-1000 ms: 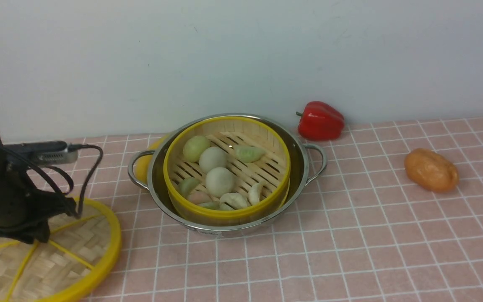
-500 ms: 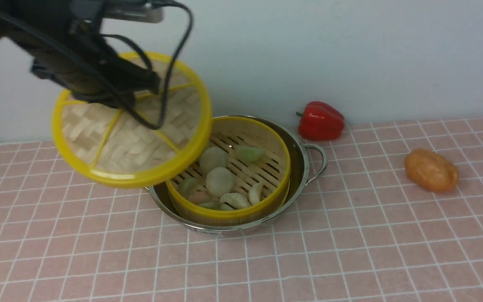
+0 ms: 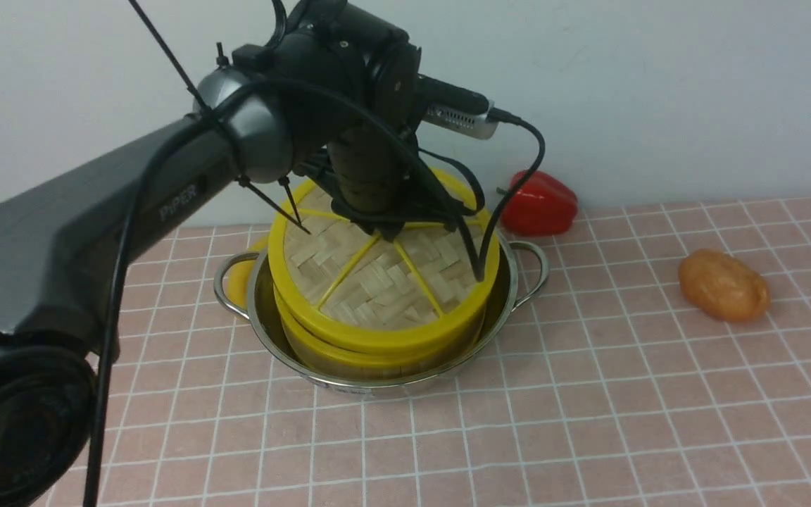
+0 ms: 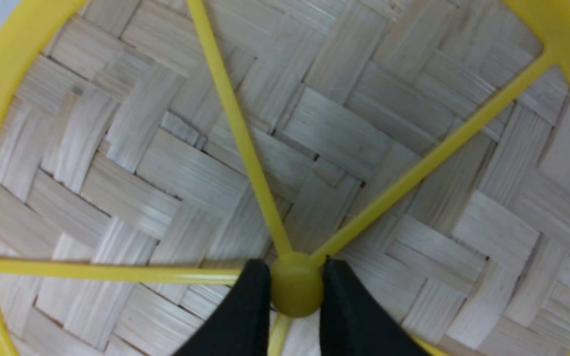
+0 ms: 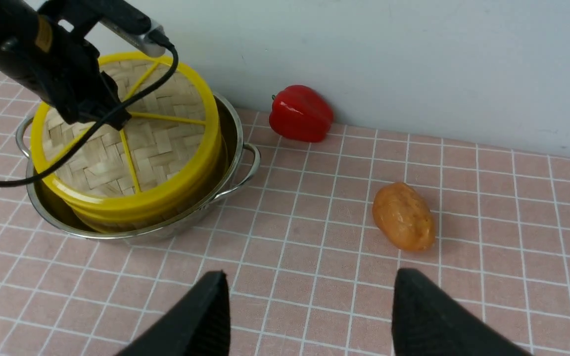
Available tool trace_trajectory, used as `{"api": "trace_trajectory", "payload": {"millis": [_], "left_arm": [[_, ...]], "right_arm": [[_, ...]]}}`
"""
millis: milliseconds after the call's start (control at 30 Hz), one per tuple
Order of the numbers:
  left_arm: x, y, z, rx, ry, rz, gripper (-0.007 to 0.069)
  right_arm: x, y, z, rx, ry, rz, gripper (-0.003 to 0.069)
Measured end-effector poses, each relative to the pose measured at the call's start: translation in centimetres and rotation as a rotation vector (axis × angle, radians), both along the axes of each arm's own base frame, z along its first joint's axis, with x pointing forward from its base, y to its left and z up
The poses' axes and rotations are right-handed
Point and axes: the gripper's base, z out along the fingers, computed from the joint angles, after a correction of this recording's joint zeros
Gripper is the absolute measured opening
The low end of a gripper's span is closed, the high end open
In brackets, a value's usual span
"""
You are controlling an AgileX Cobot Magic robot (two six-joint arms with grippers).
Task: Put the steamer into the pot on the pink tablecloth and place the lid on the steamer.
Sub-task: 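Place the yellow bamboo steamer lid onto the steamer in the pot with the left gripper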
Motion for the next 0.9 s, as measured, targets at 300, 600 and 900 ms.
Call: {"api": "trace_trajectory", "payload": {"millis": [300, 600, 900], "left_arm": [[0.5, 0.7, -0.2, 0.0, -0.002, 0.017, 0.012], [1.2, 0.8, -1.6, -0.005, 0.015, 0.026, 0.012], [1.4, 0.4, -1.7, -0.054, 0.007, 0.018, 0.012]], "right_arm": [[0.0, 0.0, 0.0, 0.002, 0.001, 0.0, 0.0377], [0.0, 0.0, 0.0, 0.004, 0.001, 0.001, 0.0351], [0.0, 0.0, 0.0, 0.004, 0.001, 0.001, 0.0349]]}}
